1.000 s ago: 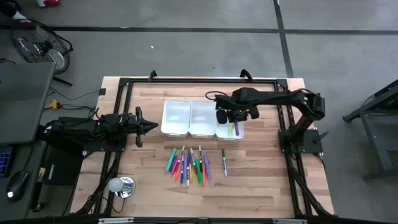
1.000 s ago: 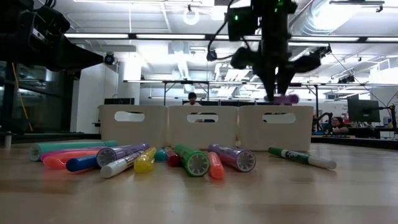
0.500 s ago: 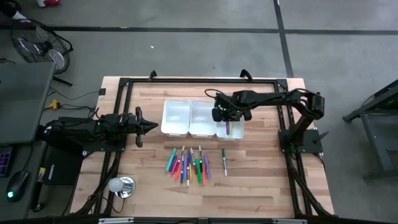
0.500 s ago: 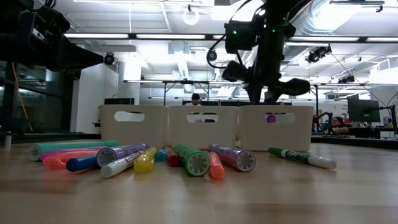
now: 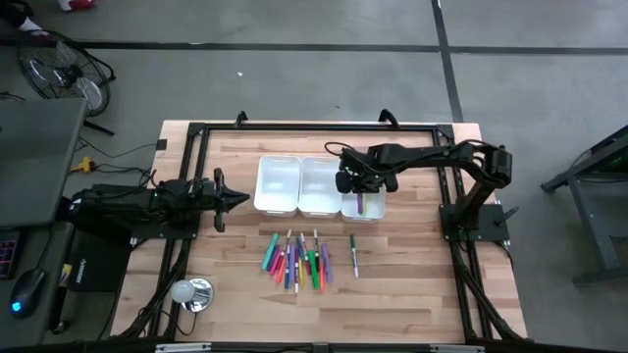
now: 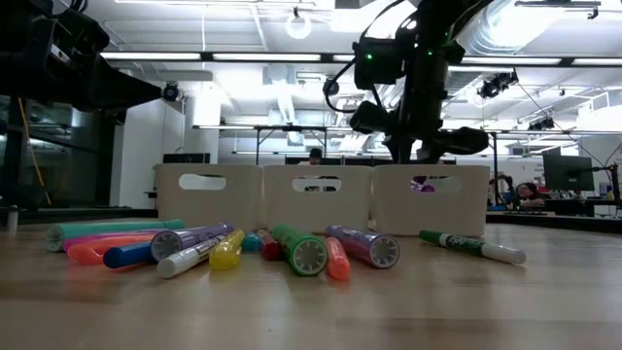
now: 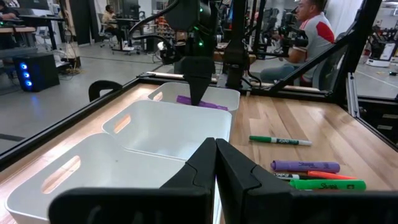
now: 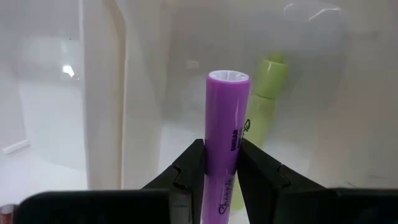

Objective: Pick & Place Markers
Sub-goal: Put the violet highlighter into the right white bin, then put the green marker into the middle white bin

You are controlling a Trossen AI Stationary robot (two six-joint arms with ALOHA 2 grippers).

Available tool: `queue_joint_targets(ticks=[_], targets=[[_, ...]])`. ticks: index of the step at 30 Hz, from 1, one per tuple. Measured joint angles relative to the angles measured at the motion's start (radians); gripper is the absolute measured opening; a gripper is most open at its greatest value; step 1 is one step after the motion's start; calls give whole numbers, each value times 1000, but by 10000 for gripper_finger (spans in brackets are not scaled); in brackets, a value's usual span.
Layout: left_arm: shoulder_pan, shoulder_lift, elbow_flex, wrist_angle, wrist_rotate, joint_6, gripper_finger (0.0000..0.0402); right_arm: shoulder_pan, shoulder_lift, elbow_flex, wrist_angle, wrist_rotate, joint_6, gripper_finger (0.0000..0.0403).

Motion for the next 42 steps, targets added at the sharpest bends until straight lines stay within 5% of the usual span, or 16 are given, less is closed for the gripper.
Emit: queue_joint_targets(ticks=[17,42], targets=[[0,0,0,0,0,0,7,5,1,8,-2,-11,-17,144],[0,0,0,0,0,0,7,185,0,218,-268,20,34,145]])
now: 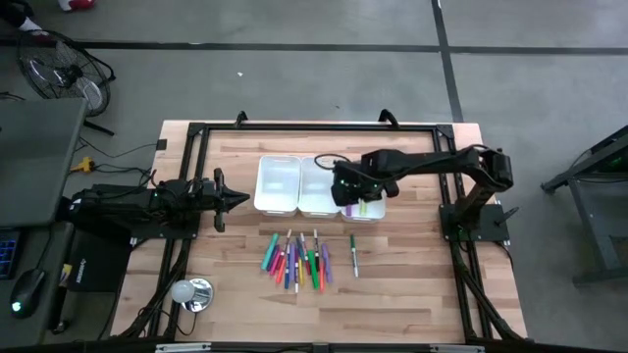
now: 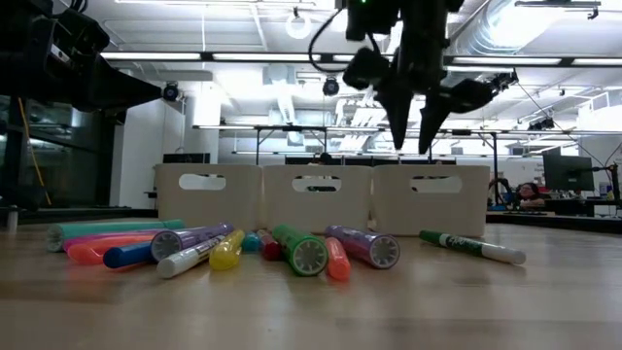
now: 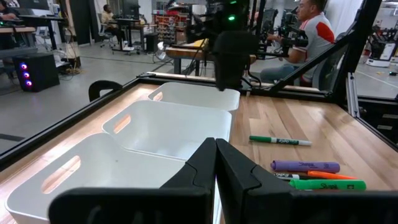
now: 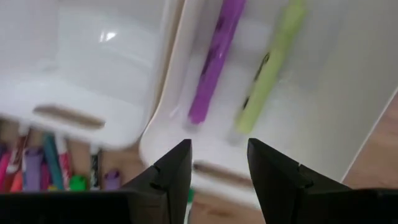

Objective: Pick & Place Markers
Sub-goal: Put the green marker into the middle white bin

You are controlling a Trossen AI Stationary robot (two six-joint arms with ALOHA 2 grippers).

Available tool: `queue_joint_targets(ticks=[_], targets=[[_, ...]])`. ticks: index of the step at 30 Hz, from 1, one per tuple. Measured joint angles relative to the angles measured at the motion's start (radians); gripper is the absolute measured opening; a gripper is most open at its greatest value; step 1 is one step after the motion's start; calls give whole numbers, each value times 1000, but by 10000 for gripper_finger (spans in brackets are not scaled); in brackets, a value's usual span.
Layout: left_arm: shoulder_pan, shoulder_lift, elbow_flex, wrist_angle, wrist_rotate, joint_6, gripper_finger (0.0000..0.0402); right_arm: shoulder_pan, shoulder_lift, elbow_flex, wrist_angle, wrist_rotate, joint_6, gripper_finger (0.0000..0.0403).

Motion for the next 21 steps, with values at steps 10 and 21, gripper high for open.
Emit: queue_joint_targets(ticks=[10,21], targets=[[0,0,0,0,0,0,7,174,0,-34,-1,-54,215,145],[0,0,0,0,0,0,7,310,72,-41,93,-70,377,144]])
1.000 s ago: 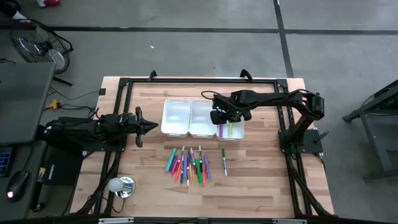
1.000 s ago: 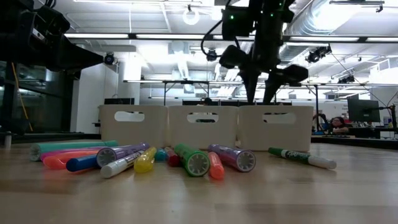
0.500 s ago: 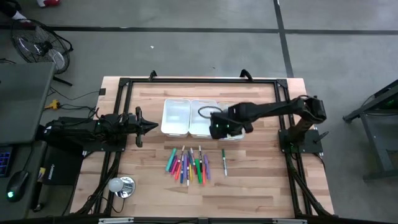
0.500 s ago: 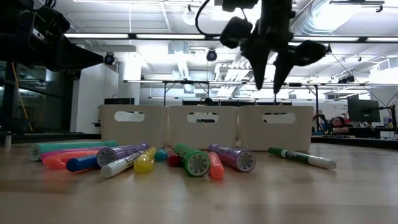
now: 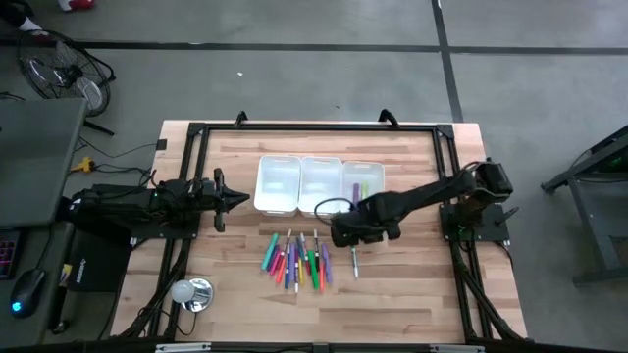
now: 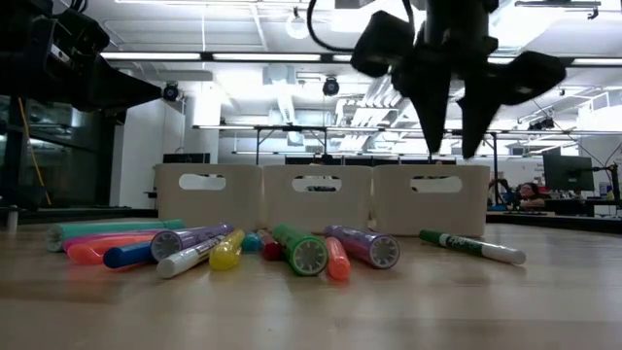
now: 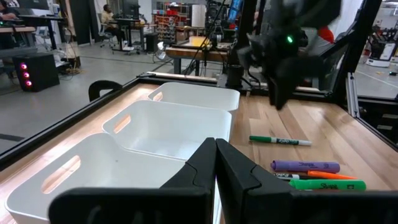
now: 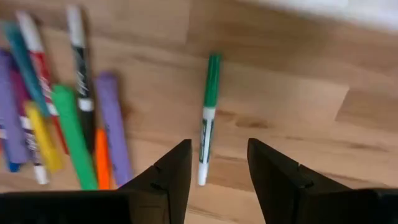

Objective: Pick & Place Markers
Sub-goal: Put the green marker into the middle white bin

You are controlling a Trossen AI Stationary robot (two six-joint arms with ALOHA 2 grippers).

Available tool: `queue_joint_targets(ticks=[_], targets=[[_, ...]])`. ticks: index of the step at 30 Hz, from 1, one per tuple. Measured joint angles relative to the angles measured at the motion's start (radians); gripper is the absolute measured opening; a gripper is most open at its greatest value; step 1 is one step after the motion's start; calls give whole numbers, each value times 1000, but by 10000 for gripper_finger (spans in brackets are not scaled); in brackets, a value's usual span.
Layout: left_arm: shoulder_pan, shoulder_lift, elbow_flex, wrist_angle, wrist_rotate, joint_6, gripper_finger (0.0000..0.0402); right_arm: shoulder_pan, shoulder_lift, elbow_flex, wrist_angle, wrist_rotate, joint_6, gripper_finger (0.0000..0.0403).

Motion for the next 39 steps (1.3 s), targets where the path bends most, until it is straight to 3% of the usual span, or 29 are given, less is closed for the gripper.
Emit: queue_joint_targets(ticks=[4,13,39], targets=[[0,0,0,0,0,0,7,31,66,0,50,-49,41,145],[0,0,0,0,0,0,7,42,158,1,102,-39,64,155],[0,0,0,0,0,0,7,35,264,5,116,-52,8,152]])
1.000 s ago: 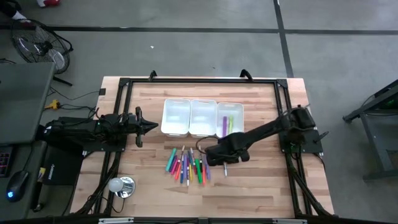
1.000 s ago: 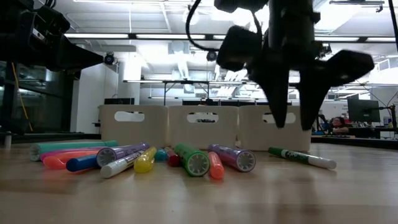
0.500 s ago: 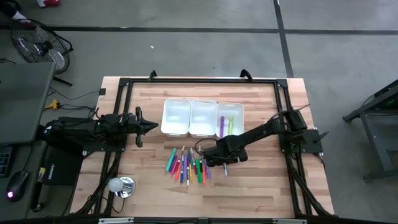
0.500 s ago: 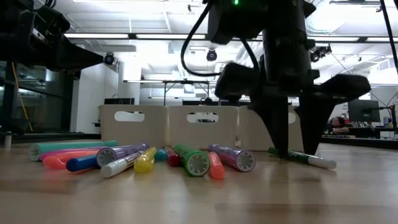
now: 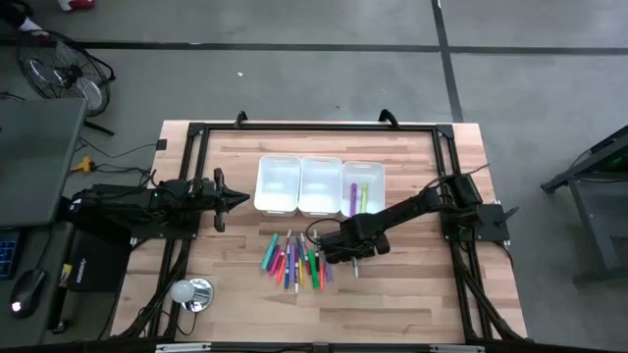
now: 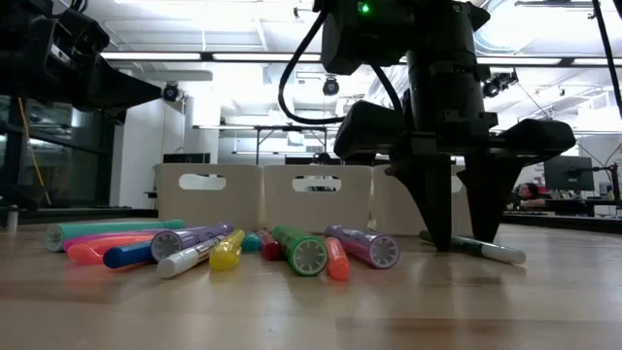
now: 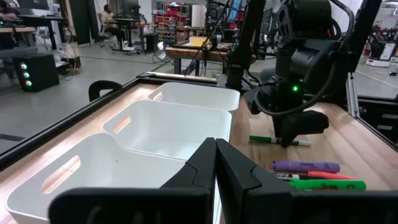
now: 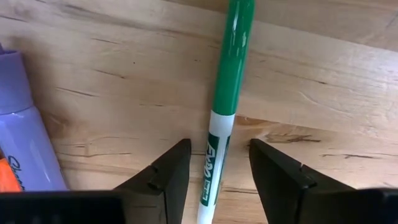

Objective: Pick & Place Markers
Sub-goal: Put the green marker into the middle white bin

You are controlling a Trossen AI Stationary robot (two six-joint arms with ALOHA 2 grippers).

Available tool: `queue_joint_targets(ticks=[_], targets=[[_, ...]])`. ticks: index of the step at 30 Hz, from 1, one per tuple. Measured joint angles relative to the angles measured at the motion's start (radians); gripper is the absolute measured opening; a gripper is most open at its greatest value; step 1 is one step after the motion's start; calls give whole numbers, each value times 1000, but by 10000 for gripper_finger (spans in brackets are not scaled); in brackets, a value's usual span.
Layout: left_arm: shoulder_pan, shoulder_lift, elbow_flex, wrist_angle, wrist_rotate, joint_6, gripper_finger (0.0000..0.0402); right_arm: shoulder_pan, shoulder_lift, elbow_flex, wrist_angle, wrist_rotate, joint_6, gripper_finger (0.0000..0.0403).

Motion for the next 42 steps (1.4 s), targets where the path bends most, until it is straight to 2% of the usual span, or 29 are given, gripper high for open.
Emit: queue_joint_targets(ticks=[33,42], targets=[[0,0,0,0,0,0,7,-5,28,0,7,7,-10,32],[0,0,0,0,0,0,7,-5,28,0,6,15,-11,29]])
